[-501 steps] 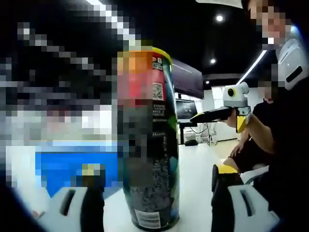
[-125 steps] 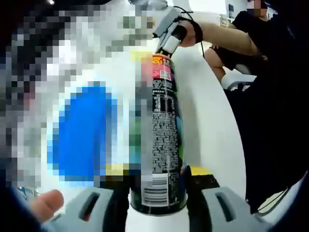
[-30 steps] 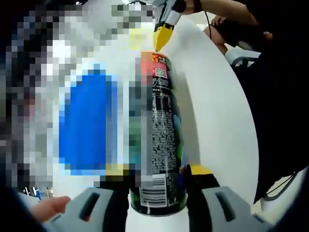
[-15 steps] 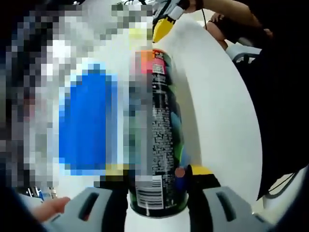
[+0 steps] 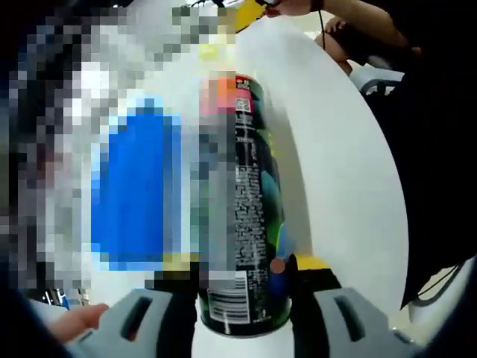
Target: Open the lid of the chip container on the table, take out the chips, place them into the box in front of the container, and close the lid
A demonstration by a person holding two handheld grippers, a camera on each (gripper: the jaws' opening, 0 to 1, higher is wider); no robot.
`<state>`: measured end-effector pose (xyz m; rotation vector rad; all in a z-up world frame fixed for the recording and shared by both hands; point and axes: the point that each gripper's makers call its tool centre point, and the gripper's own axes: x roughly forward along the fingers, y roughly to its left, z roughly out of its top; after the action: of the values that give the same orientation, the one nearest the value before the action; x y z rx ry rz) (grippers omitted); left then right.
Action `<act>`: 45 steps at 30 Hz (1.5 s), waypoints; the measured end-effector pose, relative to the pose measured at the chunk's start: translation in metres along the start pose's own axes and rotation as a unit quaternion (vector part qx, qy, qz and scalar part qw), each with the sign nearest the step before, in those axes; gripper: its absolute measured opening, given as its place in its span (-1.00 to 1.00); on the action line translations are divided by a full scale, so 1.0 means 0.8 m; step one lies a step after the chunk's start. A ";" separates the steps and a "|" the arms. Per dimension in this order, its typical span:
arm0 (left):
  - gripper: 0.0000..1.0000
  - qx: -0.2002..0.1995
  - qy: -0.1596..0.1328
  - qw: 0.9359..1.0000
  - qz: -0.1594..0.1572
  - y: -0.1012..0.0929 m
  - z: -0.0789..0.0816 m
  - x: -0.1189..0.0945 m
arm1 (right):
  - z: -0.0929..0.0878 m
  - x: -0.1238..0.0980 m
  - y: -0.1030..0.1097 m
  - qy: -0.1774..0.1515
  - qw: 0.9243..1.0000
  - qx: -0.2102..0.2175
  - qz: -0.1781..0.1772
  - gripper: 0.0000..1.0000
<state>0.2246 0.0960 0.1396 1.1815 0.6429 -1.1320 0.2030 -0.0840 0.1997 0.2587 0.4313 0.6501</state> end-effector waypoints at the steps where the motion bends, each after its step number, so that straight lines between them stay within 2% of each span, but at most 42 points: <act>1: -0.03 0.000 0.000 1.000 0.001 0.000 0.000 0.000 | 0.002 0.007 -0.017 0.004 1.000 -0.001 -0.003 -0.98; 4: -0.03 0.001 0.000 1.000 0.002 0.000 0.000 0.000 | -0.006 0.018 -0.030 0.021 1.000 0.004 -0.012 -0.98; 11: -0.03 0.003 -0.002 1.000 0.003 0.000 -0.001 -0.001 | -0.010 0.026 -0.040 0.026 0.999 0.015 -0.018 -0.98; 20: -0.03 0.002 -0.006 1.000 0.001 0.000 -0.001 -0.001 | -0.015 0.027 -0.025 0.029 0.999 0.009 -0.010 -0.98; 26: -0.02 0.003 -0.007 1.000 0.002 0.001 -0.001 0.000 | -0.014 0.025 -0.033 0.030 0.999 -0.006 -0.025 -0.98; 36: -0.02 0.005 -0.008 1.000 0.004 0.001 -0.001 -0.001 | -0.014 0.027 -0.027 0.026 1.000 0.001 -0.015 -0.98; 40: -0.02 0.005 -0.010 1.000 0.004 0.001 -0.001 -0.001 | -0.007 0.023 -0.022 0.015 1.000 0.016 -0.006 -0.98; 45: -0.02 0.005 -0.010 1.000 0.004 0.001 0.000 -0.001 | -0.022 0.028 -0.018 0.033 0.999 0.013 -0.005 -0.98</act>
<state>0.2250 0.0962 0.1402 1.1789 0.6174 -1.1400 0.2186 -0.0790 0.1723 0.2595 0.5052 0.6443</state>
